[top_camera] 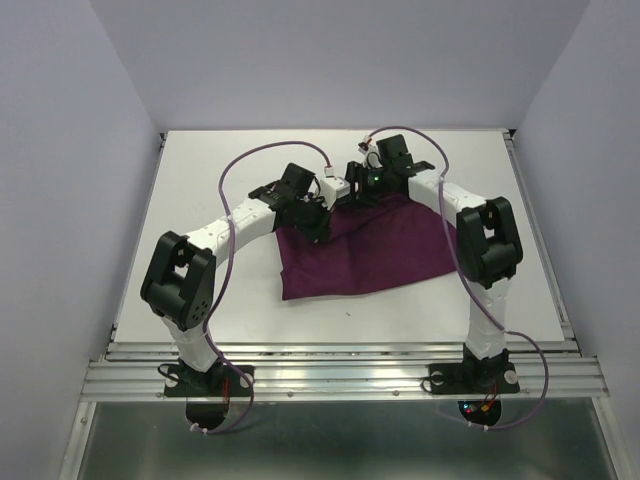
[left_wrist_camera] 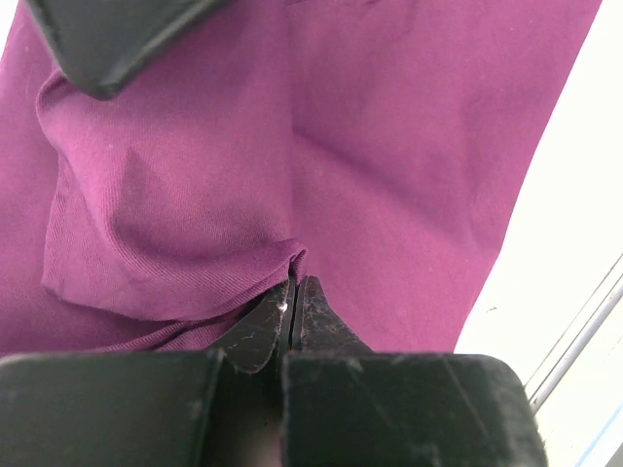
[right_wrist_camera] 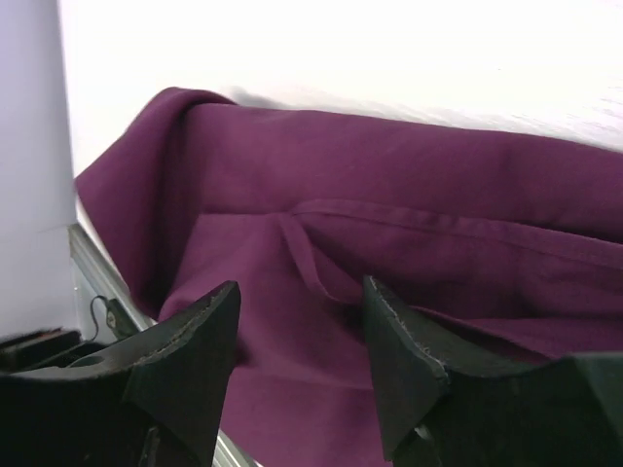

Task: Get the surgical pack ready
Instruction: Pack the surgical kit at the center of the board.

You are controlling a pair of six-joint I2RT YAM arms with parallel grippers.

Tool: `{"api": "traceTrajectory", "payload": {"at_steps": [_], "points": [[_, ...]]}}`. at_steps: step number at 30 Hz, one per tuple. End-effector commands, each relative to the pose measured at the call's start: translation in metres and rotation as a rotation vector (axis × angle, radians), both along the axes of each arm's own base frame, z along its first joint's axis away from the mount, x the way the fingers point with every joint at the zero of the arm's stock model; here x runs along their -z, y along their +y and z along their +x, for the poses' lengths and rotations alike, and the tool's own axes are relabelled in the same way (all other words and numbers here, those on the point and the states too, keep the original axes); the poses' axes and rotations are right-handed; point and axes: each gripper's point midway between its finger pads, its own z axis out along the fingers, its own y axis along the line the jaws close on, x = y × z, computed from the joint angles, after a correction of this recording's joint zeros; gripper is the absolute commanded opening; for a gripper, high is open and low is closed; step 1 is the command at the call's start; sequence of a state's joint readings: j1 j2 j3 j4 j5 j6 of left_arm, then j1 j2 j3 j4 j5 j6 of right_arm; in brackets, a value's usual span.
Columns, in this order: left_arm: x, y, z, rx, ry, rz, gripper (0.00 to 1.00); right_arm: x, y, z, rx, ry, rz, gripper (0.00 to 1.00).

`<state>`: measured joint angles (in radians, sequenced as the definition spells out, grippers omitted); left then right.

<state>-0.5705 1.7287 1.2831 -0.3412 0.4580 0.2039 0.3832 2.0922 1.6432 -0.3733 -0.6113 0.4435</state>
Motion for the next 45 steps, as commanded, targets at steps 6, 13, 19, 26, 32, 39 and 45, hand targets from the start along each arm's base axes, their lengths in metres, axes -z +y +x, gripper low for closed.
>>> {"api": "traceTrajectory", "payload": {"at_steps": [6, 13, 19, 26, 32, 39, 45], "points": [[-0.036, -0.001, 0.002, -0.028, -0.073, -0.036, 0.19, -0.040, 0.003, -0.038, -0.119, -0.063, 0.124, 0.56], [-0.060, 0.003, 0.001, -0.050, -0.116, -0.053, 0.62, -0.012, -0.009, -0.070, -0.150, -0.011, 0.100, 0.44], [-0.085, 0.005, -0.004, -0.059, -0.149, -0.094, 0.77, 0.004, -0.021, -0.094, -0.163, 0.009, 0.062, 0.21], [-0.115, 0.013, 0.017, -0.185, -0.209, -0.139, 0.76, 0.029, -0.041, -0.130, -0.176, 0.054, -0.002, 0.12], [-0.102, 0.034, 0.040, -0.373, -0.143, -0.121, 0.75, 0.028, -0.060, -0.158, -0.156, 0.060, -0.053, 0.12], [-0.098, 0.024, 0.024, -0.369, -0.023, -0.222, 0.72, -0.002, -0.083, -0.173, -0.089, -0.014, -0.133, 0.19], [-0.071, 0.018, 0.005, -0.360, 0.048, -0.189, 0.68, -0.013, -0.120, -0.175, 0.081, -0.072, -0.289, 0.20]]}}
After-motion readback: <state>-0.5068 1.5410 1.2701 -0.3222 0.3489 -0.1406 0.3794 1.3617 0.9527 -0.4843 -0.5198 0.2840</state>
